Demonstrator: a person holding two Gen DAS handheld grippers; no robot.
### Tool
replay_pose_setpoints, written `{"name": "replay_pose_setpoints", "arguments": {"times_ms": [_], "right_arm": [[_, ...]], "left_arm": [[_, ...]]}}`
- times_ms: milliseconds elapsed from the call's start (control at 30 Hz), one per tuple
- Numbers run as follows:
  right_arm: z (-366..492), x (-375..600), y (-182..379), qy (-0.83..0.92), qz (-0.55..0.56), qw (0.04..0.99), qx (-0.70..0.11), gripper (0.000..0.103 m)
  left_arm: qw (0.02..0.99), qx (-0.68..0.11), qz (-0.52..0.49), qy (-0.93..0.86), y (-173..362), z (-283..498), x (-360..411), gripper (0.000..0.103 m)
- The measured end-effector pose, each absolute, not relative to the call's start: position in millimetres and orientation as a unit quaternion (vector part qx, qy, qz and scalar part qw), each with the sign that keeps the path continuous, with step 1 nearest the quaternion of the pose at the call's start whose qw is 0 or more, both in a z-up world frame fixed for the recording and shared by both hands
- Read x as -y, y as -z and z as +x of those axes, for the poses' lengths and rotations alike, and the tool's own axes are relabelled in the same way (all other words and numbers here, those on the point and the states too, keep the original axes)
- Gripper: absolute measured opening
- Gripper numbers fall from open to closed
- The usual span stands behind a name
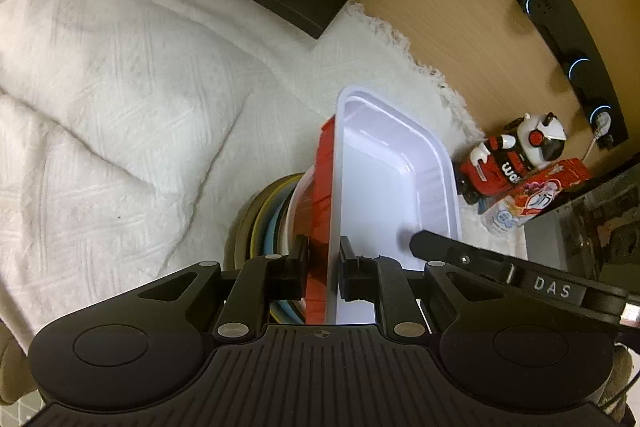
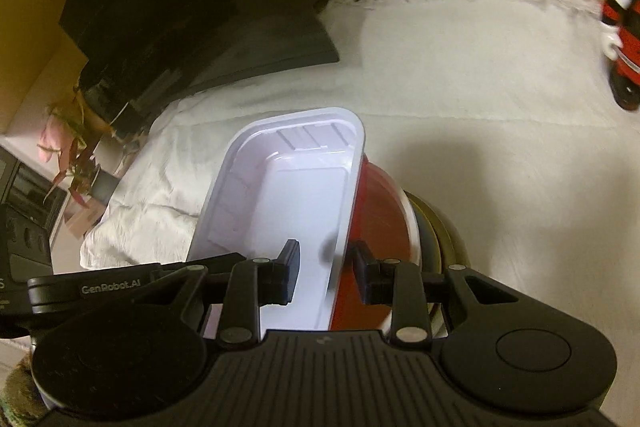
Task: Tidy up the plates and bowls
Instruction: 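Lift the lavender container with both grippers and carry it over the bowl stack, then lower the lavender container onto the bowl stack with both grippers and settle it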
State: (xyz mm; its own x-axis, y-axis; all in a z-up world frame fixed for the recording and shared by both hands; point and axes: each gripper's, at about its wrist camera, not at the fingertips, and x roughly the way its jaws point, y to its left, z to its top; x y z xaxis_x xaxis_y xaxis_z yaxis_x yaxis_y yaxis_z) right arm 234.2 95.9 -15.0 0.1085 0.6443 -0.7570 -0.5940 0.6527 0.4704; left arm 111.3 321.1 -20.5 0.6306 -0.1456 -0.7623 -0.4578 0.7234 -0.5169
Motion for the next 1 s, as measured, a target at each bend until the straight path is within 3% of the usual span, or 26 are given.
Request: {"name": "replay_pose_setpoints", "arguments": {"times_ms": [1000], "right_arm": [[216.0,-92.5,1.6,-0.371,0.013,0.767,-0.523,0.030]], "left_arm": [[0.835,-0.420,-0.353,-0.037,6.9,120.4,-332.4,0.023]]}}
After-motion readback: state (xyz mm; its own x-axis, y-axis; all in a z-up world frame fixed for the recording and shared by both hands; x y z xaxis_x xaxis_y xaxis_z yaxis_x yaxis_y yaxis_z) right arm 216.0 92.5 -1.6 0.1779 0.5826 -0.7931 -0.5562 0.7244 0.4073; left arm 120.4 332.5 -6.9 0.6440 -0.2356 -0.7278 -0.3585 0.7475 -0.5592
